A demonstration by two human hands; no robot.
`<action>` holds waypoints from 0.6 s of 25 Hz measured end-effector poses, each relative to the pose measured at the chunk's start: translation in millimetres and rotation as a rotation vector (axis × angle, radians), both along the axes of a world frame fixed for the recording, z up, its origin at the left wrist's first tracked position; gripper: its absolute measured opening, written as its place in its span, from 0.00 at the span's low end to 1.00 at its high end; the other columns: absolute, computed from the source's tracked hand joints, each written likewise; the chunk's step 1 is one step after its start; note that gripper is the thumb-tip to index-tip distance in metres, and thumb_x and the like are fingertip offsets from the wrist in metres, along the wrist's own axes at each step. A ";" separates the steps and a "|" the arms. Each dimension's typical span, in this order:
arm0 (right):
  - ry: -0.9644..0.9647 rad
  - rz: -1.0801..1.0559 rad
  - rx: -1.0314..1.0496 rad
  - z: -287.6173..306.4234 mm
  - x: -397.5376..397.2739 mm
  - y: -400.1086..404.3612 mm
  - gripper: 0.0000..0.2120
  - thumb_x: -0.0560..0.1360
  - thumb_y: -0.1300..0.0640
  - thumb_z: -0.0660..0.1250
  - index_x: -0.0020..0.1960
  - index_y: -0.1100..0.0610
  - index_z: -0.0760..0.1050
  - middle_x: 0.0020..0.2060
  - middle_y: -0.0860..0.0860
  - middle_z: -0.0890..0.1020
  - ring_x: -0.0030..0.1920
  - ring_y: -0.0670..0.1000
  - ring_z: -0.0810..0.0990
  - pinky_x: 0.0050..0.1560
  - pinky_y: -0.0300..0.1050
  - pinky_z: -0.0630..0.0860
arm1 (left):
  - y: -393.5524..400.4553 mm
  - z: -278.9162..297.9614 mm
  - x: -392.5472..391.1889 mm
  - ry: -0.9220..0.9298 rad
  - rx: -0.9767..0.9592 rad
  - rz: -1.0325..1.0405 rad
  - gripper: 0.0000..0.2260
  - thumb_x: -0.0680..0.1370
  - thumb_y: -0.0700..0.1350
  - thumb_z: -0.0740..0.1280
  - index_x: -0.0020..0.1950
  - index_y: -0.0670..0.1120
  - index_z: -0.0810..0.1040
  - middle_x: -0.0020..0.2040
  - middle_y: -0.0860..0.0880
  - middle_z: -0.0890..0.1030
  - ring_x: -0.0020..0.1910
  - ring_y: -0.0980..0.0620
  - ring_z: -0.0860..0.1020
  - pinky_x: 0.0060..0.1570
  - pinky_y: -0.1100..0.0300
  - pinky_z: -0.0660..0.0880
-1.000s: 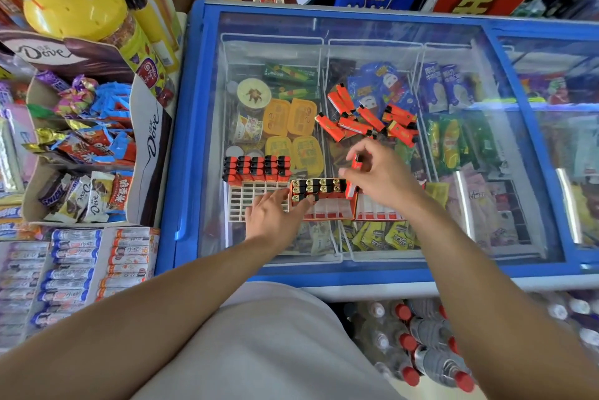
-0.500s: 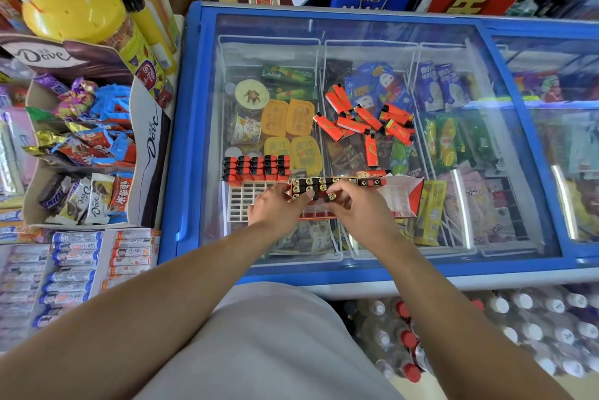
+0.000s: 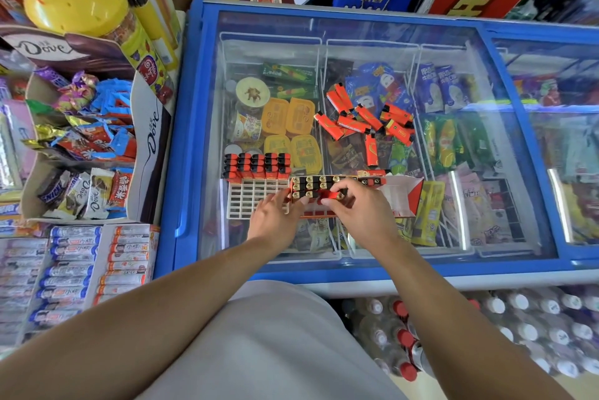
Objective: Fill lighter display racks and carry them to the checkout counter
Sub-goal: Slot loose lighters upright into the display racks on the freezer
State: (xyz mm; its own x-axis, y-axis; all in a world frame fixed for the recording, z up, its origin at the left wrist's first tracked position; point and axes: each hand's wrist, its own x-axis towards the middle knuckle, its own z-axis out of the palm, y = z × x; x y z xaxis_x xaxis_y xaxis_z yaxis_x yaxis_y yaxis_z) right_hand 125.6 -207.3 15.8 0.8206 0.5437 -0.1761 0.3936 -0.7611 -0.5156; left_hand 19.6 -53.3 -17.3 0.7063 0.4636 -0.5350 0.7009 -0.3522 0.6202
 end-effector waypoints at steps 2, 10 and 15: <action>0.076 0.054 0.001 -2.3 0.6 -1.6 0.10 0.78 0.42 0.66 0.58 0.42 0.74 0.41 0.43 0.83 0.33 0.44 0.80 0.36 0.48 0.79 | 3.2 -2.9 0.0 -0.009 -0.026 0.015 0.33 0.80 0.70 0.55 0.79 0.53 0.63 0.76 0.47 0.70 0.72 0.44 0.71 0.70 0.41 0.70; -0.148 0.077 0.035 -1.2 0.6 -0.4 0.13 0.77 0.46 0.70 0.60 0.47 0.81 0.48 0.45 0.86 0.40 0.44 0.81 0.40 0.40 0.76 | 5.9 -1.1 -0.5 -0.030 -0.045 0.016 0.31 0.81 0.68 0.56 0.78 0.51 0.66 0.73 0.47 0.73 0.71 0.46 0.71 0.69 0.44 0.71; -0.139 0.068 0.016 -3.5 2.7 1.4 0.12 0.77 0.48 0.71 0.60 0.47 0.80 0.48 0.43 0.86 0.44 0.44 0.84 0.43 0.42 0.79 | 6.7 -0.9 -0.3 -0.041 -0.045 0.027 0.32 0.80 0.68 0.57 0.78 0.50 0.66 0.71 0.47 0.74 0.70 0.46 0.72 0.67 0.44 0.73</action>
